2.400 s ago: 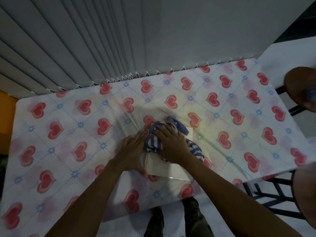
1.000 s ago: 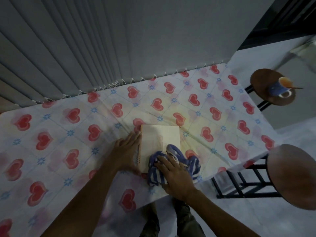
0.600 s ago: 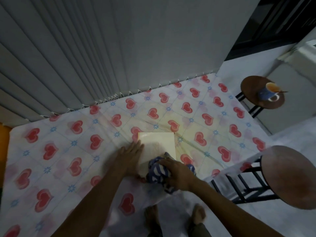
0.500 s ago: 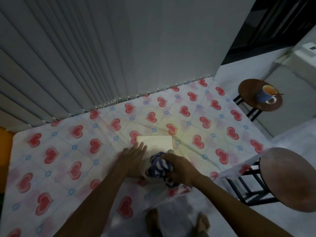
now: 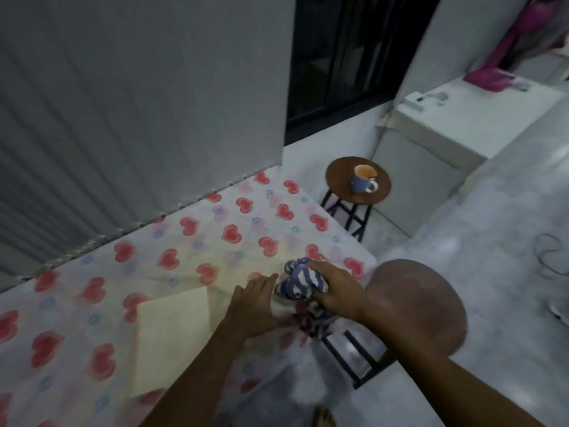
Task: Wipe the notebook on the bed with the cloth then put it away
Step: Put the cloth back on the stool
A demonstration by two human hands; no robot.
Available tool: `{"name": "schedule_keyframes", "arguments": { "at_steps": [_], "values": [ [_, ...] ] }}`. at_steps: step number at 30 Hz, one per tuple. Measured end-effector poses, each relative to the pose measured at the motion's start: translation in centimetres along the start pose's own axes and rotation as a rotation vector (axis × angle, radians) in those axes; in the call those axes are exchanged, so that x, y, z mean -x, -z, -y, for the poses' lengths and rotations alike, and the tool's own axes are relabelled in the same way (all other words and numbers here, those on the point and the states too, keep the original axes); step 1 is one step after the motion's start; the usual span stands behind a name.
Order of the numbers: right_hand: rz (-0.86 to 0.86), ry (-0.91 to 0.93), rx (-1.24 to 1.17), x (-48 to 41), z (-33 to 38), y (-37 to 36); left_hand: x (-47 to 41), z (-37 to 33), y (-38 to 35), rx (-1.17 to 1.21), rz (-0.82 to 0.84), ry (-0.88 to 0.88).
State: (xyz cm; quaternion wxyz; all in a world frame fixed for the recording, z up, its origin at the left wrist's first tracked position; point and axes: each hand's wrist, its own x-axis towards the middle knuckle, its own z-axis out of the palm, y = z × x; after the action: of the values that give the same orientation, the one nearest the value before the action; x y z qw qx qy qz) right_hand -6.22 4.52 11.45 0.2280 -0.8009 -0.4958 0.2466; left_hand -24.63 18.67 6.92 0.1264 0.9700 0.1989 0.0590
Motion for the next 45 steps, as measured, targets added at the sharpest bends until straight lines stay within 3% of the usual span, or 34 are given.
{"name": "schedule_keyframes", "arguments": {
  "at_steps": [5, 8, 10, 14, 18, 24, 36, 41, 45],
  "values": [
    [-0.048, -0.179, -0.003, 4.1, -8.9, 7.6, -7.6, -10.3, -3.5, 0.159, 0.151, -0.025],
    [-0.148, -0.271, 0.109, 6.4, -13.2, 10.8, -10.6, -16.1, -5.8, 0.152, 0.146, -0.092],
    [-0.196, -0.329, 0.197, 7.5, -15.3, 12.3, -12.3, -18.8, -7.3, 0.167, 0.195, -0.087],
    [-0.229, -0.357, 0.114, 7.9, -19.8, 12.9, -14.8, -21.8, -9.4, 0.242, 0.372, -0.018],
    [-0.135, -0.498, 0.119, 7.4, -24.3, 10.1, -15.4, -22.9, -11.3, 0.194, 0.461, 0.012],
    [0.171, -0.567, 0.253, 7.8, -28.9, 3.7, -15.0, -23.0, -13.6, 0.107, 0.534, 0.041],
    [0.127, -0.555, 0.266, 7.0, -28.8, 4.0, -15.7, -22.8, -14.1, 0.114, 0.501, 0.056],
    [-0.039, -0.423, 0.283, 3.8, -25.1, 4.8, -14.3, -20.1, -12.8, 0.153, 0.407, 0.173],
    [-0.014, -0.267, 0.230, -1.1, -19.4, 4.3, -12.1, -15.6, -10.5, 0.098, 0.323, 0.333]
  ]
}}
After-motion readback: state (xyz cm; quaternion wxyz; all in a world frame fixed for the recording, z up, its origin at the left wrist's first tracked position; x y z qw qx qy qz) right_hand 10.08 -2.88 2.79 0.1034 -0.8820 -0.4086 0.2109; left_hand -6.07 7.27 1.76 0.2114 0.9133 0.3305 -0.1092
